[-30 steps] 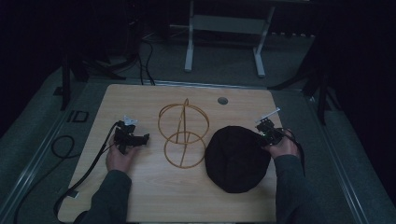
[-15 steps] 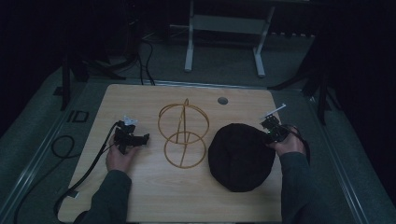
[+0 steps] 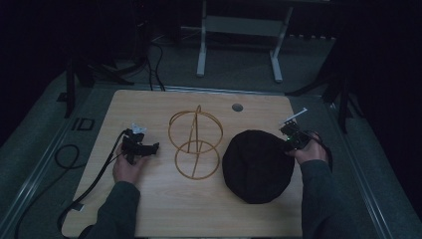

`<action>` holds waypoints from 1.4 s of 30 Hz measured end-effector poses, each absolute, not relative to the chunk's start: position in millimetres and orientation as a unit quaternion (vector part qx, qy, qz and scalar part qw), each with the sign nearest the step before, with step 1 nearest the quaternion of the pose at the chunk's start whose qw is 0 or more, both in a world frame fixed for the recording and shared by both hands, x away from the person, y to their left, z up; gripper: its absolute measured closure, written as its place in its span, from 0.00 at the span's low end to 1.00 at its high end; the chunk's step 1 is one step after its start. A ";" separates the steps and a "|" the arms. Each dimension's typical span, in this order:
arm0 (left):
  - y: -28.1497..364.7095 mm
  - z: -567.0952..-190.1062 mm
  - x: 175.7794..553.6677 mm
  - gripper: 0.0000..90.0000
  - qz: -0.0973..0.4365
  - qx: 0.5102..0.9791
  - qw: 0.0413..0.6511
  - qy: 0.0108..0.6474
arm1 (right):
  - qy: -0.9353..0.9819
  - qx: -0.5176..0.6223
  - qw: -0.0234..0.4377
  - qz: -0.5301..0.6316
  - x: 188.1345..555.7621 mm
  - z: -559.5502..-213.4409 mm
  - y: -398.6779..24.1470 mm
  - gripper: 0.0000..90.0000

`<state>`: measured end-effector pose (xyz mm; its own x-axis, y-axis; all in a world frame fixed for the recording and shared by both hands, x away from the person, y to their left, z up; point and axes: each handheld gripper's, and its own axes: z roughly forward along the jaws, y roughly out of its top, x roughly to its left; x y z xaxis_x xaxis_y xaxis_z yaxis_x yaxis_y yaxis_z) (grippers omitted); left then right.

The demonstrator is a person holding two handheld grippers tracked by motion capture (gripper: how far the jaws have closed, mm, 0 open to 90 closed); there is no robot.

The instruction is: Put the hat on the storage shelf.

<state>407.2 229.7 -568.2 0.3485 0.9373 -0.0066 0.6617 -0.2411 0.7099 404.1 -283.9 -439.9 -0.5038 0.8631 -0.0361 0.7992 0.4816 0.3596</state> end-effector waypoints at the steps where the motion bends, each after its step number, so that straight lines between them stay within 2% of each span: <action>1: 229.8 -568.2 407.2 0.16 0.217 0.757 0.318 0.528 | 0.854 0.487 0.106 0.151 404.3 -439.2 -284.3 0.88; 42: 229.7 -568.2 407.5 0.16 0.217 0.757 0.318 0.528 | 0.846 0.494 0.102 0.172 411.7 -402.6 -295.8 0.88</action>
